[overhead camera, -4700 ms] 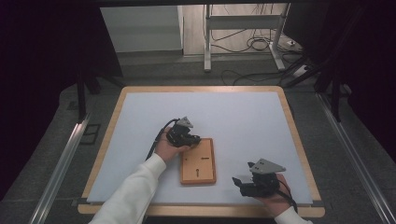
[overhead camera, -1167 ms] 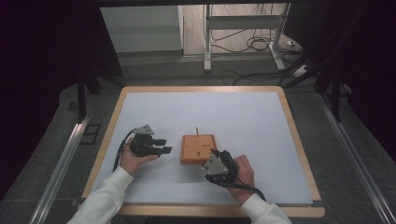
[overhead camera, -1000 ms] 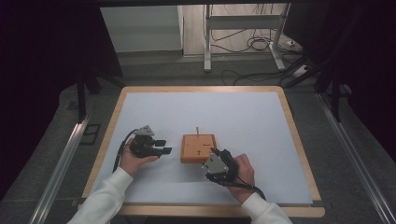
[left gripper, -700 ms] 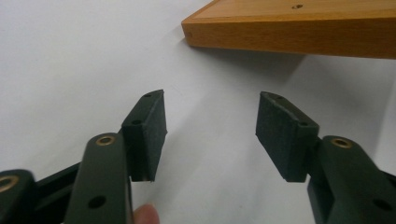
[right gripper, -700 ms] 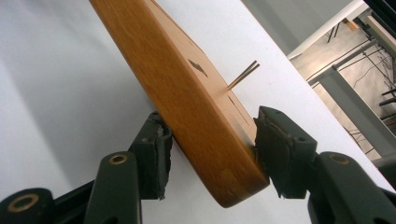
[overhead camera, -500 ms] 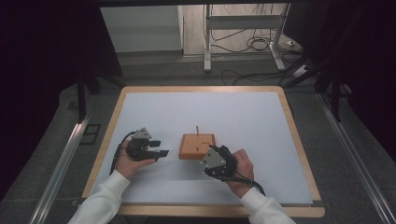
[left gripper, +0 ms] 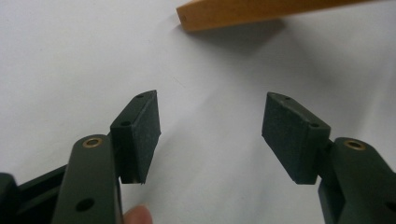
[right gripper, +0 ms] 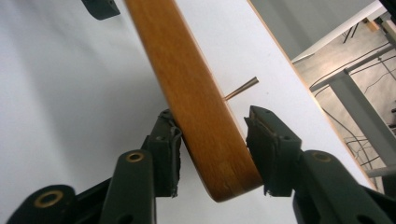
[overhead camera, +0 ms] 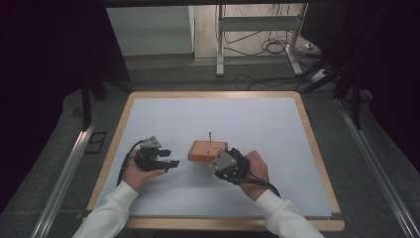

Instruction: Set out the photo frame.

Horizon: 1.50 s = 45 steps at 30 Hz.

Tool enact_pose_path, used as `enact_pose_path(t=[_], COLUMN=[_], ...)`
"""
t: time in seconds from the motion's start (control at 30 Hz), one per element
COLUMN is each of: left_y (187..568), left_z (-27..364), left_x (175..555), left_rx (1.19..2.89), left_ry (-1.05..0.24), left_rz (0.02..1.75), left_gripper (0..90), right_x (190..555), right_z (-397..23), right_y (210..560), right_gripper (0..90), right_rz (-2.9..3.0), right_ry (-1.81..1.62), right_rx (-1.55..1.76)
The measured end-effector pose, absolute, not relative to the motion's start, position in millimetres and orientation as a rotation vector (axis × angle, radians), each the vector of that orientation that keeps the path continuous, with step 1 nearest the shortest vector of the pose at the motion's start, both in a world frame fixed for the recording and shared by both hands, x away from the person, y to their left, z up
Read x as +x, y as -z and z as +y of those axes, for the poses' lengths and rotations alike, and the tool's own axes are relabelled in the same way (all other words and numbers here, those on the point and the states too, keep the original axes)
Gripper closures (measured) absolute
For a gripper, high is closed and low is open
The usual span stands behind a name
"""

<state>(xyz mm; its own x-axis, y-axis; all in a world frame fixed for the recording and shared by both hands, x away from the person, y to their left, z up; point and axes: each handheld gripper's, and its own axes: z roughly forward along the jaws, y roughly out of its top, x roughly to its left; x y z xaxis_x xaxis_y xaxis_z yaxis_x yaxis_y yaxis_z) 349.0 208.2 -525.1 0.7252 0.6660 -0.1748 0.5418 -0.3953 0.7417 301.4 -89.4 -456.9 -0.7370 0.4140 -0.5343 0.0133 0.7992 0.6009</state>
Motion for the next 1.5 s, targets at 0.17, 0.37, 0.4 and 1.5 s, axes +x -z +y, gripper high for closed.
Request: enact_pose_path(t=[0.17,0.37,0.4,1.5], left_y=[526,527,527,528], left_z=[209,209,209,208], left_x=[350,350,350,350], left_rx=[2.093,2.095,2.095,2.093], left_ry=[-0.189,-0.188,-0.187,-0.182], left_rz=[0.914,0.916,0.916,0.917], left_gripper=[36.6,36.6,36.5,36.4], right_x=[307,313,314,317], right_z=[-86,-81,-80,-107], right_y=[453,447,446,414], right_gripper=[62.3,65.2,65.6,65.5], right_rz=[2.284,2.297,2.299,2.322], right_ry=[-0.750,-0.728,-0.724,-0.942], right_rx=[0.295,0.248,0.242,0.330])
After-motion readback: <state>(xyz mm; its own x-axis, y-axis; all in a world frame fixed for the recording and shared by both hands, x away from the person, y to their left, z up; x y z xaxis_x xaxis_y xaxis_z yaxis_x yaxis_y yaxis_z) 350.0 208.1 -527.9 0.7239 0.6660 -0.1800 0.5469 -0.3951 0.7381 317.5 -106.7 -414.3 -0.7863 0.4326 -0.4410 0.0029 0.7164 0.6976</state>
